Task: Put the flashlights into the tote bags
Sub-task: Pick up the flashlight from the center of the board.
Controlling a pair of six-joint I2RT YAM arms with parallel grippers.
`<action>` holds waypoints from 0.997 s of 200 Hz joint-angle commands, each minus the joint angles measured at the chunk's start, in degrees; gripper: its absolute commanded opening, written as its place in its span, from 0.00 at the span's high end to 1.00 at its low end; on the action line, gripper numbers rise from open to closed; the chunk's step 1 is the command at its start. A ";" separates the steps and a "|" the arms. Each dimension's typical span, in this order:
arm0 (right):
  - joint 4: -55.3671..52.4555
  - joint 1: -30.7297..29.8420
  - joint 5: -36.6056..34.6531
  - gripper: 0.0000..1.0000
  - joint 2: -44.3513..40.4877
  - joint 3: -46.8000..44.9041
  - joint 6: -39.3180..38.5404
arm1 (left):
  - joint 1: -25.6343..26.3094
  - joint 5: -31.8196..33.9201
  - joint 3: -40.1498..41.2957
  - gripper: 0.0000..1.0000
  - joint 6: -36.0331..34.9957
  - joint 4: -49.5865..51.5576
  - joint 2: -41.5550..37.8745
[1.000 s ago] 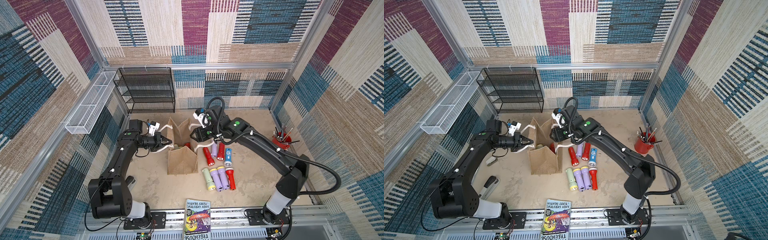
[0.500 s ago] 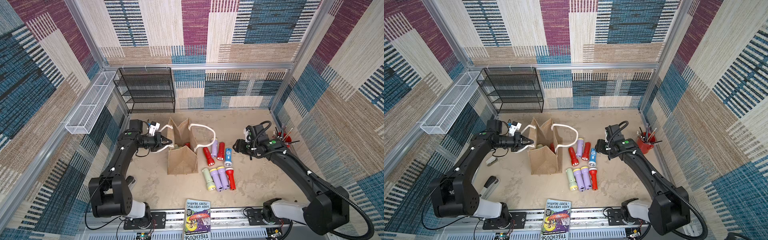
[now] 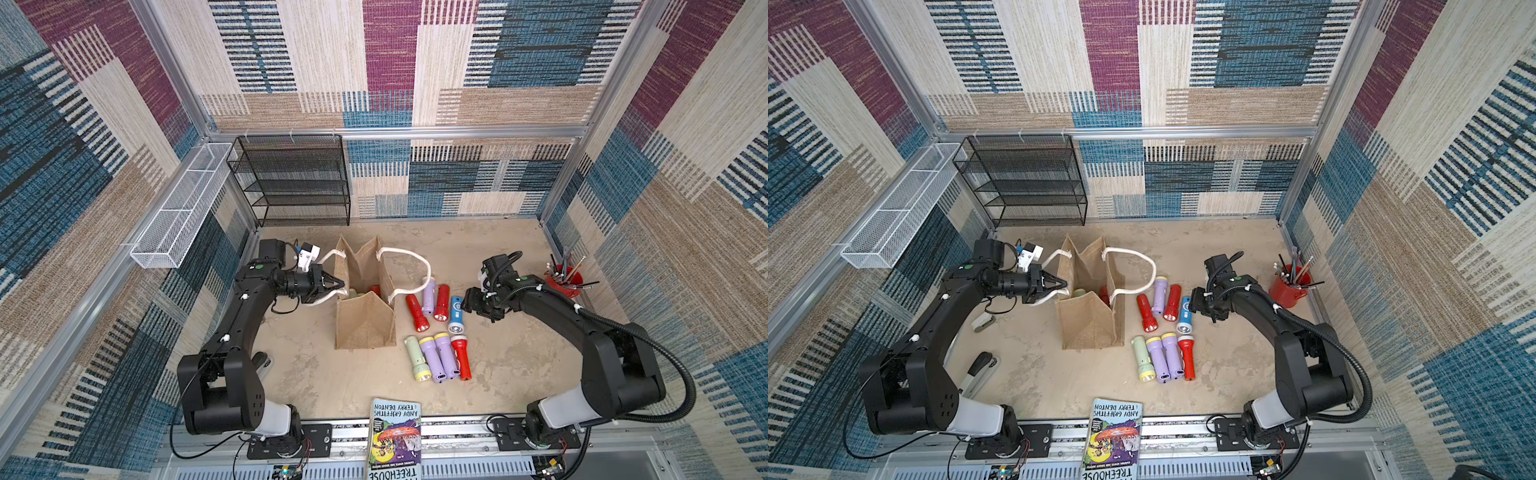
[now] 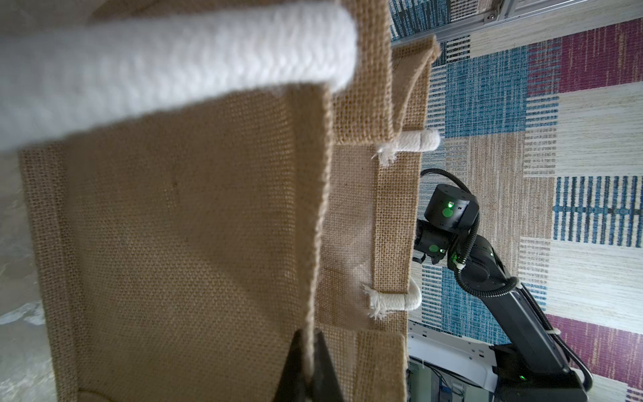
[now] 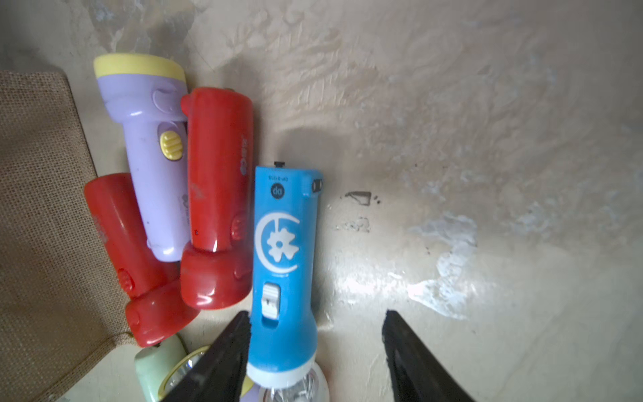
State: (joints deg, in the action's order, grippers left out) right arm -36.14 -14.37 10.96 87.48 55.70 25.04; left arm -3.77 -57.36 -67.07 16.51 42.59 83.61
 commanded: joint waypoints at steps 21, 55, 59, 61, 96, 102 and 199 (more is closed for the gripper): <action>2.62 -0.04 0.93 0.38 4.37 2.98 -1.91 | -0.10 0.33 -0.08 1.00 -0.82 0.17 0.43; 2.92 -0.10 1.16 0.39 7.66 4.32 -2.07 | -0.10 0.38 -0.19 1.00 -1.12 0.47 0.59; 2.95 -0.12 1.27 0.39 7.98 4.39 -2.08 | -0.10 0.33 -0.21 1.00 -1.13 0.43 0.57; 2.93 -0.11 1.30 0.39 8.19 4.50 -2.09 | -0.10 0.35 -0.25 1.00 -1.13 0.51 0.58; 2.74 -0.21 1.33 0.41 10.13 5.44 -1.90 | -0.18 0.41 -0.11 1.00 -1.40 0.66 0.50; 2.90 -0.28 1.42 0.41 10.31 5.63 -1.83 | -0.18 0.42 -0.22 1.00 -1.40 0.73 0.48; 0.38 -3.27 -4.12 0.41 13.43 7.49 -1.88 | -0.18 0.15 -0.08 1.00 -1.40 0.76 0.48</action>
State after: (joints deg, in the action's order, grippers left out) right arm -34.94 -17.02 9.52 100.38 62.52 23.27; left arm -3.88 -57.36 -67.07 16.36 42.87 84.03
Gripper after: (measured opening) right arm 0.590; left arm 0.065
